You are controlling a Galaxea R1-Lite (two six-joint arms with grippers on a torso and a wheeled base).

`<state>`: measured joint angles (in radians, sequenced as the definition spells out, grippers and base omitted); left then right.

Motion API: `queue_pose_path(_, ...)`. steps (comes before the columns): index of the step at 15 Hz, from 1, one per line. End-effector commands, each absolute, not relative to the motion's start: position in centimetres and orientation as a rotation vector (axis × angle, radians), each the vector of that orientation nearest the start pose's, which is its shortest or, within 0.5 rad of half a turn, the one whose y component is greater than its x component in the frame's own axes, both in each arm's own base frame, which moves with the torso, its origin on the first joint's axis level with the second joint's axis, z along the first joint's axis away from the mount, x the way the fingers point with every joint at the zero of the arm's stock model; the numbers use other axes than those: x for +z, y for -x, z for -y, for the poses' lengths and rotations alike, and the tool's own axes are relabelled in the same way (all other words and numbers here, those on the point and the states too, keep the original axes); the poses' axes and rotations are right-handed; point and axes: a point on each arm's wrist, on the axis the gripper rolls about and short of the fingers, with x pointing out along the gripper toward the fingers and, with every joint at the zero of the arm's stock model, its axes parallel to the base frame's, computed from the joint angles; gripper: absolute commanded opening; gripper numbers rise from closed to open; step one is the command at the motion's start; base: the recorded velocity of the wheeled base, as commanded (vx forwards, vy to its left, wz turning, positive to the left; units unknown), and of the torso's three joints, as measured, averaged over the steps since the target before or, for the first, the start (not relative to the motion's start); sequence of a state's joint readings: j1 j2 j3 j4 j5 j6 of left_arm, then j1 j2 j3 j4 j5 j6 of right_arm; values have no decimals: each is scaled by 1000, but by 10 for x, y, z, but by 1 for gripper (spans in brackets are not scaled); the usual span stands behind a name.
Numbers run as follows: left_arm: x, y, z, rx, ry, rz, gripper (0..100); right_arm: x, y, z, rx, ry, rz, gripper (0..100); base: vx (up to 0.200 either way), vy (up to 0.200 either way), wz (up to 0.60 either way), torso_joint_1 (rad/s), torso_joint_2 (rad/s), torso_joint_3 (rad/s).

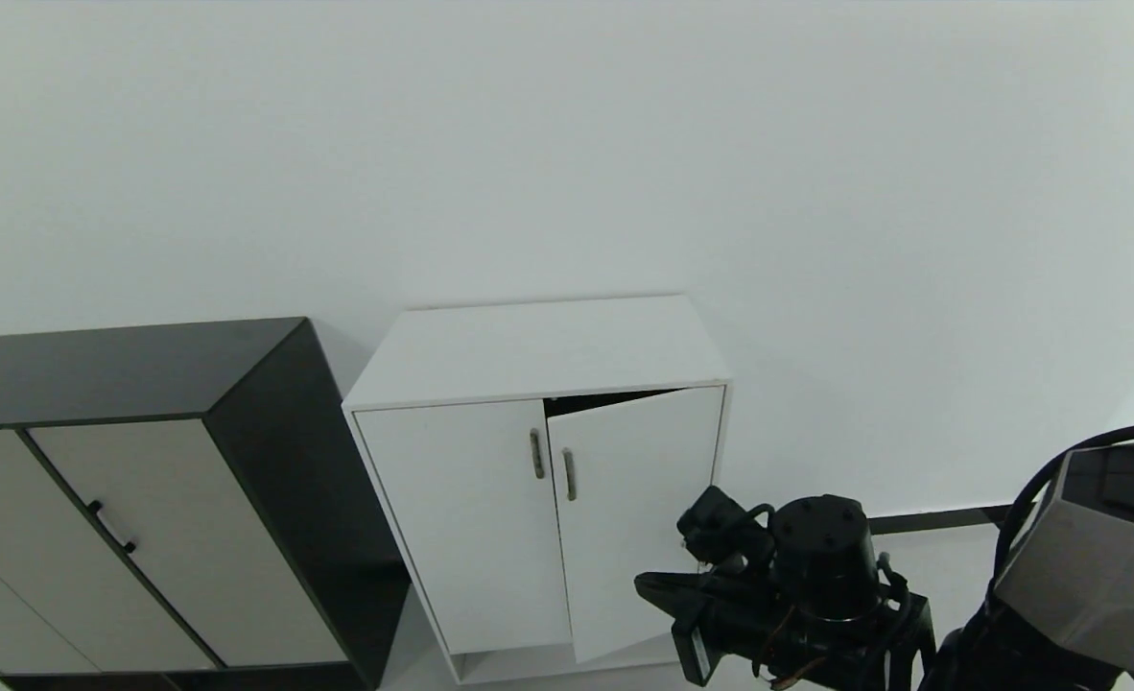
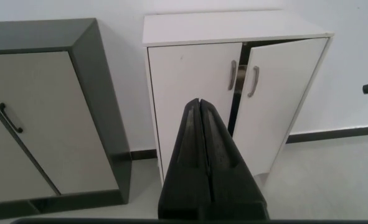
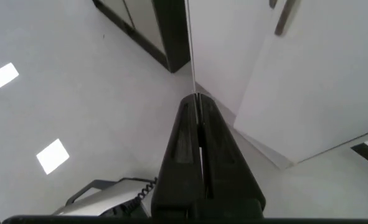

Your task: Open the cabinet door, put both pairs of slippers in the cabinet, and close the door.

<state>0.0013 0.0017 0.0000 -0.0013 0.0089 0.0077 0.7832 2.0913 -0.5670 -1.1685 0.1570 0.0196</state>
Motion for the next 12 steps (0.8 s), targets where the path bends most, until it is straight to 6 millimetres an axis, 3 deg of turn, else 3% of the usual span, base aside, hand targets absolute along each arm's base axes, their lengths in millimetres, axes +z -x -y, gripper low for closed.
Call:
queue_pose_path(1, 76, 23, 0, 11, -8, 0, 0, 43, -234, -234, 915, 103, -389, 0, 200, 0, 0, -7, -12, 2)
queue_pose_path(10, 76, 23, 0, 11, -8, 0, 0, 29, -242, -240, 904, 111, -413, 0, 200, 0, 0, 7, 1, 1)
queue_pose_path(12, 76, 23, 0, 11, -8, 0, 0, 26, -252, -244, 891, 100, -400, 0, 0, 0, 0, 0, 0, 0)
